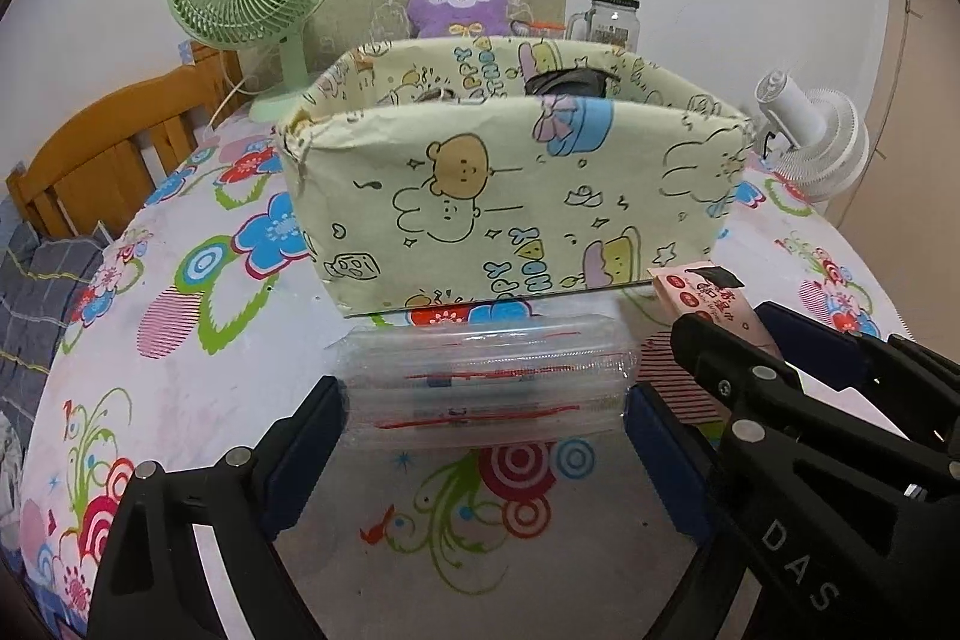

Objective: Organize soft objects
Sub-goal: 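Grasp the clear pen case with the left tool while the right tool grasps the pink tissue pack, then lift the clear pen case and pink tissue pack up over the box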

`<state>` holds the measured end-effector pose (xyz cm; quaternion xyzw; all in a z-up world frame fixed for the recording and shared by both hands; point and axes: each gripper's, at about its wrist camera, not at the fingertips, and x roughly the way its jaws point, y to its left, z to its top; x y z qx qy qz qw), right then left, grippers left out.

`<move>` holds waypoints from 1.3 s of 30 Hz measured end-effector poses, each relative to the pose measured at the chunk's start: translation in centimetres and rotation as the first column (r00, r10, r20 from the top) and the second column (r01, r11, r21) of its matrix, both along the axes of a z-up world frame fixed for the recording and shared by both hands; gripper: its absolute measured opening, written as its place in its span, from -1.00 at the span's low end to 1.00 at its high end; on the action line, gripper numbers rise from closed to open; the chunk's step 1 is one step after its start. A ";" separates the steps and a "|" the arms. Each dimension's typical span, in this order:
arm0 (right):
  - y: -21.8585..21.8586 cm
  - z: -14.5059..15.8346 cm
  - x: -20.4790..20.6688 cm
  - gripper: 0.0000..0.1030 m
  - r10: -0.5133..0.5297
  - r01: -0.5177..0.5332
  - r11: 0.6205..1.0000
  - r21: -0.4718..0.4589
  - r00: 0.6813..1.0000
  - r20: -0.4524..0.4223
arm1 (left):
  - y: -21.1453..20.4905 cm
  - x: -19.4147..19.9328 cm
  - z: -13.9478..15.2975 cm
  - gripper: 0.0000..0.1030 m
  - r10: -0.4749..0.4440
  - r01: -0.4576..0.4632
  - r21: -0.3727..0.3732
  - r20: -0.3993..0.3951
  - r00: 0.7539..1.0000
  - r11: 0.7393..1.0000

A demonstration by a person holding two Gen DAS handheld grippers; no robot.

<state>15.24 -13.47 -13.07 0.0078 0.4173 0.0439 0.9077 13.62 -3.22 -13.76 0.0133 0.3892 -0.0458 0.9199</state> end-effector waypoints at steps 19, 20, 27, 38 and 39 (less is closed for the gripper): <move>-1.0 4.0 -4.3 -0.18 -0.002 0.000 1.000 0.019 0.994 0.105 | -1.1 -4.7 3.8 0.82 -0.011 0.010 0.004 0.105 0.994 1.000; -1.0 4.3 -4.5 -0.18 -0.002 0.000 1.000 0.020 0.994 0.112 | -1.1 -4.9 4.0 0.82 -0.010 0.009 0.004 0.111 0.994 1.000; -1.2 6.1 -5.9 -0.18 -0.002 -0.001 1.000 0.022 0.988 0.155 | -1.2 -6.2 5.8 0.82 -0.008 0.008 0.003 0.154 0.988 1.000; -1.4 9.3 -7.5 -0.18 -0.013 0.007 1.000 0.025 0.976 0.216 | -1.4 -7.7 8.6 0.82 -0.012 0.011 0.005 0.216 0.976 1.000; -1.4 9.6 -7.6 -0.18 -0.014 0.009 1.000 0.025 0.975 0.222 | -1.4 -7.7 8.9 0.82 -0.013 0.012 0.005 0.221 0.975 1.000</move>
